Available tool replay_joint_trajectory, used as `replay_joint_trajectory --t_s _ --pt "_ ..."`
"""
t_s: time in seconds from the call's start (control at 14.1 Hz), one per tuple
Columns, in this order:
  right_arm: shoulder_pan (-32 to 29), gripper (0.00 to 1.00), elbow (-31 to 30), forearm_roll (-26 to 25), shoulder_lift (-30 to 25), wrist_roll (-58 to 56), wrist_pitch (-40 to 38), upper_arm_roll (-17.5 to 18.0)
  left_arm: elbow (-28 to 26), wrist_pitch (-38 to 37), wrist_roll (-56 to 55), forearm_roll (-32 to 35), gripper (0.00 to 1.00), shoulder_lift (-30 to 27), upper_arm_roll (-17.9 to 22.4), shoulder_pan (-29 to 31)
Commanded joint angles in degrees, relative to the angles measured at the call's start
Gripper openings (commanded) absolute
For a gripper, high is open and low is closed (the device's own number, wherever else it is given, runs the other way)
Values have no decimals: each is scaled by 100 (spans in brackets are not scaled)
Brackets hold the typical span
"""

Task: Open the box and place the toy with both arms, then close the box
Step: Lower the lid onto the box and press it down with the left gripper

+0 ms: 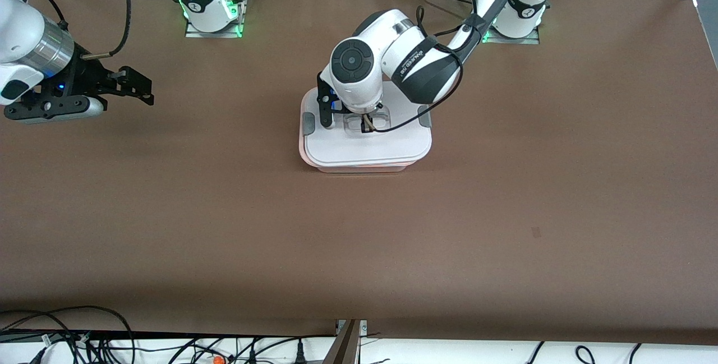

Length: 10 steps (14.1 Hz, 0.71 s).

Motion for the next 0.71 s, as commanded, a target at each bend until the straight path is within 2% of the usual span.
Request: replay_joint_trajectory --t_s 0.0,0.64 --pt "-103 100 257 -92 158 -36 -93 111 248 76 14 -101 0 164 69 -83" --pt "-112 100 283 -189 184 70 -164 120 230 243 15 -66 0 244 96 -92"
